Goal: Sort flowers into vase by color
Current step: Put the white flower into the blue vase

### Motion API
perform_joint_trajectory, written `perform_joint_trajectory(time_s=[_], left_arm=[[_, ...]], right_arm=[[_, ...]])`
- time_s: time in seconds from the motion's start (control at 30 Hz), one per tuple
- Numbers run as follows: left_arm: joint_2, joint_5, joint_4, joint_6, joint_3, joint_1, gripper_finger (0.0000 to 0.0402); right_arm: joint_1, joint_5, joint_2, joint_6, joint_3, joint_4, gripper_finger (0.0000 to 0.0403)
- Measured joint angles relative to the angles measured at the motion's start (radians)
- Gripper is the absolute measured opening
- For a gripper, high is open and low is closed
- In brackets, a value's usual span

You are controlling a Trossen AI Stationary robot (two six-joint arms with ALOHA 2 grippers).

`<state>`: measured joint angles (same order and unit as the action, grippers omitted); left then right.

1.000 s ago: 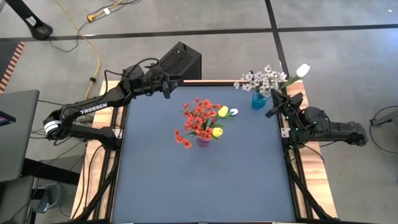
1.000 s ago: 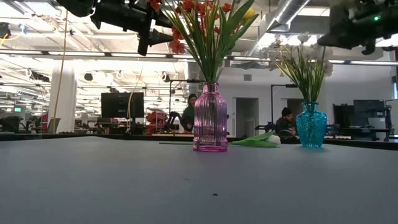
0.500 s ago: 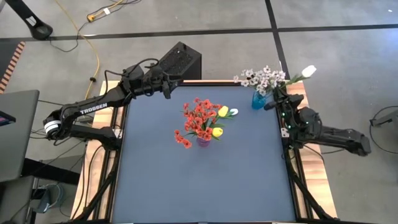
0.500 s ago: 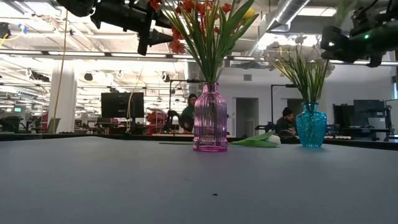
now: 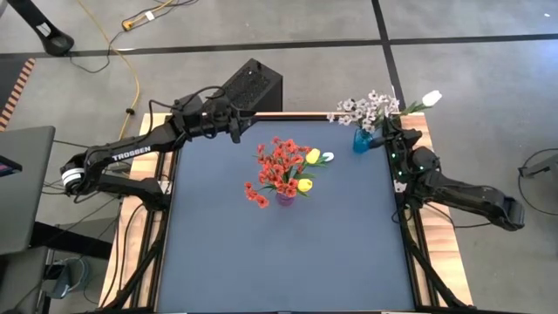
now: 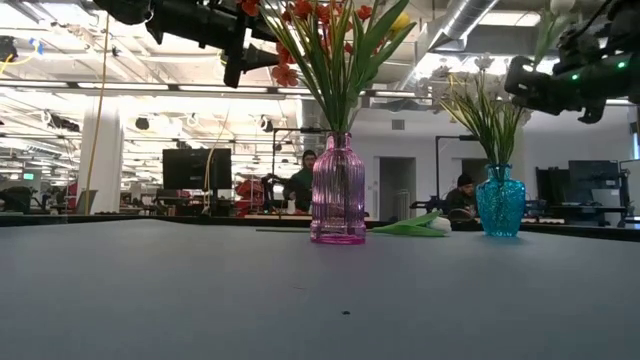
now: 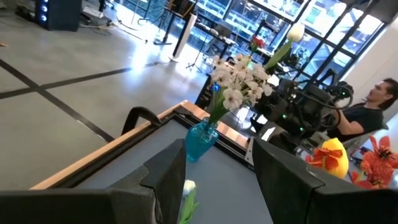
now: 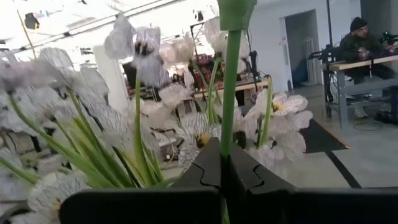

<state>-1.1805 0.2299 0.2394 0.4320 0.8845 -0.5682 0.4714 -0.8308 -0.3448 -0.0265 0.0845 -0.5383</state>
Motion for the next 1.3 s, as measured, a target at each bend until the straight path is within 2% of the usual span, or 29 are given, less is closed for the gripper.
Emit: perform_joint_trajectory(time_s=[0.57, 1.03, 1.17, 1.3], left_arm=[[0.0, -0.001, -0.006, 0.052, 0.0, 0.013, 0.0174], [0.0, 0.003, -0.018, 0.06, 0.0, 0.013, 0.0174], [0.0, 0.027, -0.02, 0.06, 0.0, 0.013, 0.0174], [0.0, 0.033, -0.023, 0.062, 0.0, 0.018, 0.0174]], right_arm=[[0.051, 0.049, -0.205, -0.061, 0.0, -0.05, 0.0031], [0.04, 0.048, -0.205, -0.026, 0.0, -0.041, 0.0071], [0.04, 0.048, -0.202, -0.026, 0.034, 0.075, 0.0092], [0.04, 0.048, -0.203, -0.076, 0.118, 0.313, 0.0119]])
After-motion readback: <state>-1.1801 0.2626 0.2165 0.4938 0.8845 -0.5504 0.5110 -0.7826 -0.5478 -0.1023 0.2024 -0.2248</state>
